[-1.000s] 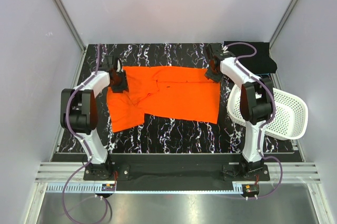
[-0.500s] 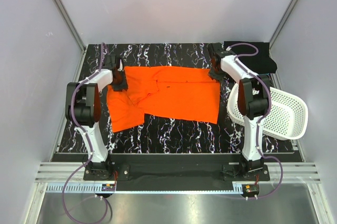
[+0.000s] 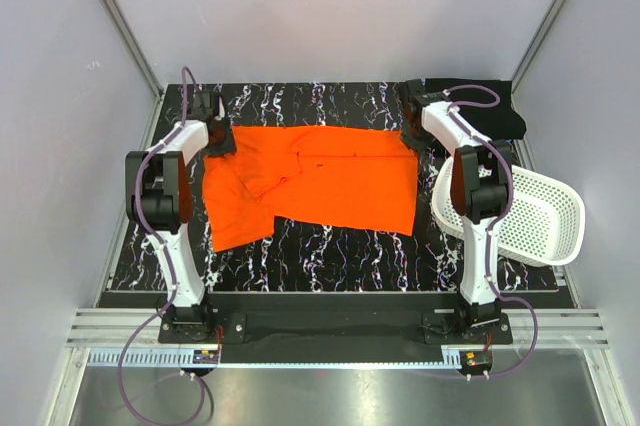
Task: Fold and stack the t-shirts
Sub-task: Fold the tshirt
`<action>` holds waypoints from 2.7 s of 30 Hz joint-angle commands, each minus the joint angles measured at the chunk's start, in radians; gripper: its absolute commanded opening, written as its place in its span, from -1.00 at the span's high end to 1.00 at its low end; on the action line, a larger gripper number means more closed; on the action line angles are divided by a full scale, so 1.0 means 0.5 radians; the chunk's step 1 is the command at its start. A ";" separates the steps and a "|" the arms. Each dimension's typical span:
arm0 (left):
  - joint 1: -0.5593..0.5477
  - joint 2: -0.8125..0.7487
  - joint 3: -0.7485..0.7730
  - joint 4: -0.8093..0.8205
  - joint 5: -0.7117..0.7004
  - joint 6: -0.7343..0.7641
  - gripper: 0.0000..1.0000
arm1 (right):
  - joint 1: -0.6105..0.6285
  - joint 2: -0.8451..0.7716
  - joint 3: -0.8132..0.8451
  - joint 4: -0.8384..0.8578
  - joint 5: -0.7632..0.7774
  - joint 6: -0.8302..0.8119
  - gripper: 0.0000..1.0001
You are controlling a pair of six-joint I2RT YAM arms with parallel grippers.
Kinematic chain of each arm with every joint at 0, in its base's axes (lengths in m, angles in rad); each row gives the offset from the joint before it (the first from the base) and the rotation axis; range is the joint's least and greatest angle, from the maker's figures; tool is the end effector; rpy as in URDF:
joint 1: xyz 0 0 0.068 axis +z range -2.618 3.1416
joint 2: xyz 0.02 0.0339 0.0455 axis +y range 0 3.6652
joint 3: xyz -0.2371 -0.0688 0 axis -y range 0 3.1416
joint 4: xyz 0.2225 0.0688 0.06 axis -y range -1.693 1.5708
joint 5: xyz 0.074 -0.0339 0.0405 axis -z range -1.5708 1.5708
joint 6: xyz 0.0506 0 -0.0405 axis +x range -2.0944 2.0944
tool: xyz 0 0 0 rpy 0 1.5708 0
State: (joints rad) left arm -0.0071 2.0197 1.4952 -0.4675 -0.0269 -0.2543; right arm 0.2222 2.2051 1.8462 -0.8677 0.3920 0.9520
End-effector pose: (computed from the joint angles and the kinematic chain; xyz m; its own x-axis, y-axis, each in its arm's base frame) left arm 0.4137 -0.0016 0.1633 -0.8083 -0.2457 -0.5351 -0.2180 0.9691 -0.1158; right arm 0.4243 0.0761 0.1688 -0.5961 0.6371 -0.4887 0.7028 0.7083 0.0663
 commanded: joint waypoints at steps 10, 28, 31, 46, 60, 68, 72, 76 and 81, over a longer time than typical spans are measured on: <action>0.057 0.145 0.176 0.030 -0.011 0.082 0.28 | -0.055 0.112 0.152 -0.053 0.112 0.081 0.24; 0.057 0.173 0.268 -0.007 0.020 0.085 0.34 | -0.061 0.192 0.189 -0.032 0.075 0.136 0.25; 0.057 0.191 0.286 -0.013 0.029 0.085 0.48 | -0.061 0.219 0.198 -0.029 0.048 0.142 0.25; 0.128 0.173 0.354 -0.047 0.042 0.085 1.00 | -0.061 0.155 0.170 0.005 0.072 0.115 1.00; 0.155 0.216 0.421 -0.053 0.035 0.070 1.00 | -0.061 -0.014 0.094 0.020 0.038 0.087 1.00; 0.177 0.253 0.449 -0.068 0.042 0.073 1.00 | -0.061 -0.017 0.023 0.020 -0.124 0.112 1.00; 0.192 0.277 0.458 -0.068 0.029 0.073 1.00 | -0.070 -0.051 -0.121 0.048 -0.152 0.194 1.00; 0.207 0.296 0.461 -0.071 0.017 0.048 1.00 | -0.092 -0.130 -0.323 0.189 -0.262 0.237 1.00; 0.207 0.299 0.461 -0.071 -0.020 0.045 1.00 | -0.095 -0.241 -0.388 0.398 -0.437 0.247 1.00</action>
State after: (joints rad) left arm 0.0856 2.1754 1.6825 -0.5259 -0.0086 -0.2218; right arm 0.1802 2.1628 1.6554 -0.7433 0.2363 1.0477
